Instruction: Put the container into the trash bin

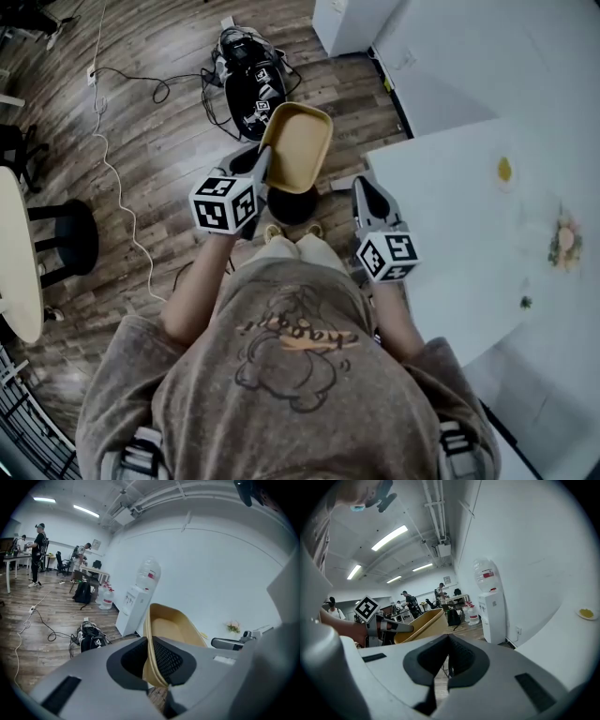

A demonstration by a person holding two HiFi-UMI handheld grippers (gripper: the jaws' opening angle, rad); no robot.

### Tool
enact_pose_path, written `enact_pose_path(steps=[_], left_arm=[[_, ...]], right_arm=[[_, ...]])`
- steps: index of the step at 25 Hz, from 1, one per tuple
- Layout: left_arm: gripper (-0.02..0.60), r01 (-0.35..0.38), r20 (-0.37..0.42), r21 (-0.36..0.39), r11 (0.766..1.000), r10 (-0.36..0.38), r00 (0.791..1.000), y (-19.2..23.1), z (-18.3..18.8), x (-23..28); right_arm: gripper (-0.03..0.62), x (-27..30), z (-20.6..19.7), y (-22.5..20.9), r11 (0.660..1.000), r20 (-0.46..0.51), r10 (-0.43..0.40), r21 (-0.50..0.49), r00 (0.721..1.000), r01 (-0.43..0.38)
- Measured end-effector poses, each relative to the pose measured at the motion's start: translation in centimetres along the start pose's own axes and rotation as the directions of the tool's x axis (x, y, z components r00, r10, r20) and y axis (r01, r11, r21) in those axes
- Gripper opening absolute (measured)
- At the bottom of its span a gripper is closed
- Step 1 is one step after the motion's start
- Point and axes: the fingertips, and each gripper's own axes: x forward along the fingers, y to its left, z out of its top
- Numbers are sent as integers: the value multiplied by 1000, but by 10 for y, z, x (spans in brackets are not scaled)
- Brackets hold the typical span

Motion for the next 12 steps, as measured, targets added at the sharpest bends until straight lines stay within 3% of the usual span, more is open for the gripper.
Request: enact_pose_path(steps=[12], left_arm=[[25, -57, -35, -41, 998, 56, 998, 18, -36, 24]], right_arm=[[2, 32, -36, -20, 998, -50, 56, 23, 997, -55]])
